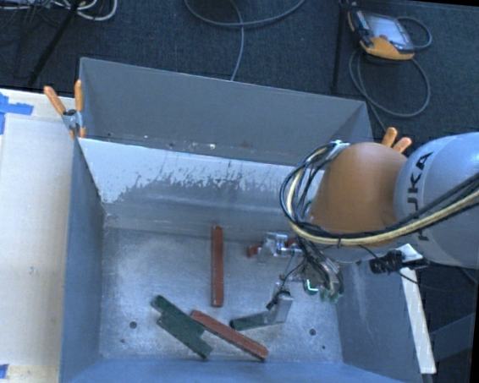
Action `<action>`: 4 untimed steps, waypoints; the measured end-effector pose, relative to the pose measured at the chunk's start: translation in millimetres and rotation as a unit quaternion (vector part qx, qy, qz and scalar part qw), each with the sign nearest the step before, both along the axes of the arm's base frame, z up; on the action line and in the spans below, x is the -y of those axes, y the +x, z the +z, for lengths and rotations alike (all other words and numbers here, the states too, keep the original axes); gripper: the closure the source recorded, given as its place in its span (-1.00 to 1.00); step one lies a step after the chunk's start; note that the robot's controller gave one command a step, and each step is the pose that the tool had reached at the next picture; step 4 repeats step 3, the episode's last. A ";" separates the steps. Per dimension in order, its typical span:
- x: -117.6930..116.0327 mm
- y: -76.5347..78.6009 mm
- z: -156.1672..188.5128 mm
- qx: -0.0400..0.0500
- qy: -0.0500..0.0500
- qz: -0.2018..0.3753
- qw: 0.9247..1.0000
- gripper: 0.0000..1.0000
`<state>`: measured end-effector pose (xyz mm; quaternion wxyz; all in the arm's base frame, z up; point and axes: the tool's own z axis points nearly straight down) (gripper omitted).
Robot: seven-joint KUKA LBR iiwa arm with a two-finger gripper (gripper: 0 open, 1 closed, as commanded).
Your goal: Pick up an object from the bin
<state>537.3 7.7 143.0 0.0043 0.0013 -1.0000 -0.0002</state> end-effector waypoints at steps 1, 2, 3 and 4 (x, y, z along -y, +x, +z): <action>2.3 -42.8 -77.7 -0.001 0.000 -0.032 0.999 -1.00; 2.6 -38.8 -71.2 0.003 -0.001 -0.032 0.999 1.00; -18.1 -13.6 63.1 0.009 0.000 -0.052 0.999 1.00; -18.1 -13.6 63.1 0.009 0.000 -0.052 0.999 1.00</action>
Offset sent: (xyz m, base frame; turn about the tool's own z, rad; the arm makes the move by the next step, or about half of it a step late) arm -0.0394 -0.0020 -0.0730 0.0634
